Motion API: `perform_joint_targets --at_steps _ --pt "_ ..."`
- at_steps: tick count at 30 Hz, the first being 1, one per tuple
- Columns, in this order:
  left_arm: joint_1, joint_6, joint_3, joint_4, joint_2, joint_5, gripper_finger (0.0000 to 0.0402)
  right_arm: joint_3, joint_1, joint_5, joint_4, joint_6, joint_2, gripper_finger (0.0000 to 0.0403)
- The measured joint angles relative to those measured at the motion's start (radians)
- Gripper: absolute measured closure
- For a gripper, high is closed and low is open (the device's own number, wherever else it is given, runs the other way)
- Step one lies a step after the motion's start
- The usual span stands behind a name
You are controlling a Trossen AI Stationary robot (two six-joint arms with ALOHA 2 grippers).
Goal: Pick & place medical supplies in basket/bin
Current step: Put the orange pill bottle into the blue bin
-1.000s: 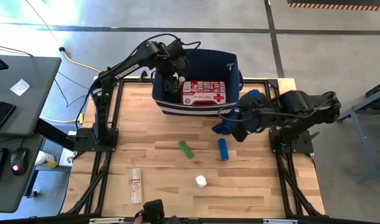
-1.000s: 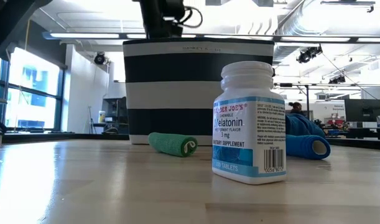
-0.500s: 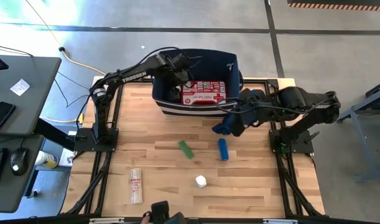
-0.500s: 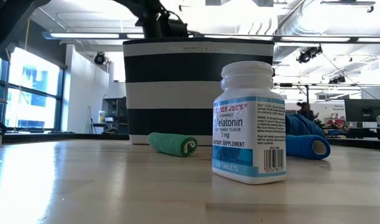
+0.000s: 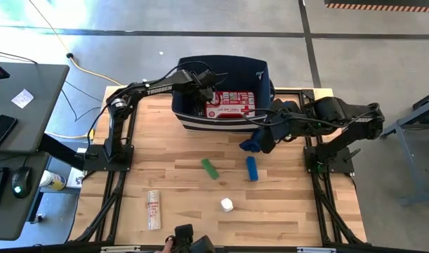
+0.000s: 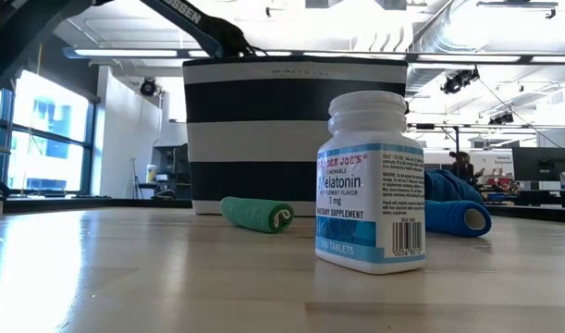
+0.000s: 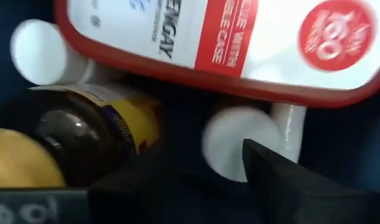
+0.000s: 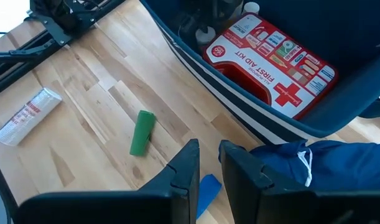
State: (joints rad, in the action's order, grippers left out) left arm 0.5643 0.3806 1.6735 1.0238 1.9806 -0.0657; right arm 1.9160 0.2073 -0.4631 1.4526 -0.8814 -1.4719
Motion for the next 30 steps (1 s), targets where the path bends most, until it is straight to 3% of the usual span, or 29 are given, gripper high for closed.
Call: perform_joint_targets --at_steps 8,16,22,30 --pt "-0.001 0.008 0.001 -0.003 0.026 0.005 0.0228 0.0 0.0 0.006 0.001 0.0 0.0 0.0345" --pt "-0.001 0.008 0.001 0.002 0.026 0.006 0.0245 0.0 0.0 0.002 0.001 0.003 0.0 0.0345" --pt "-0.001 0.004 0.001 0.012 0.026 -0.001 0.0217 0.0 0.0 -0.004 0.001 0.003 0.0 0.0345" --pt "-0.001 0.004 0.003 0.031 0.026 0.007 0.0128 0.0 0.0 -0.004 0.001 0.003 0.0 0.0345"
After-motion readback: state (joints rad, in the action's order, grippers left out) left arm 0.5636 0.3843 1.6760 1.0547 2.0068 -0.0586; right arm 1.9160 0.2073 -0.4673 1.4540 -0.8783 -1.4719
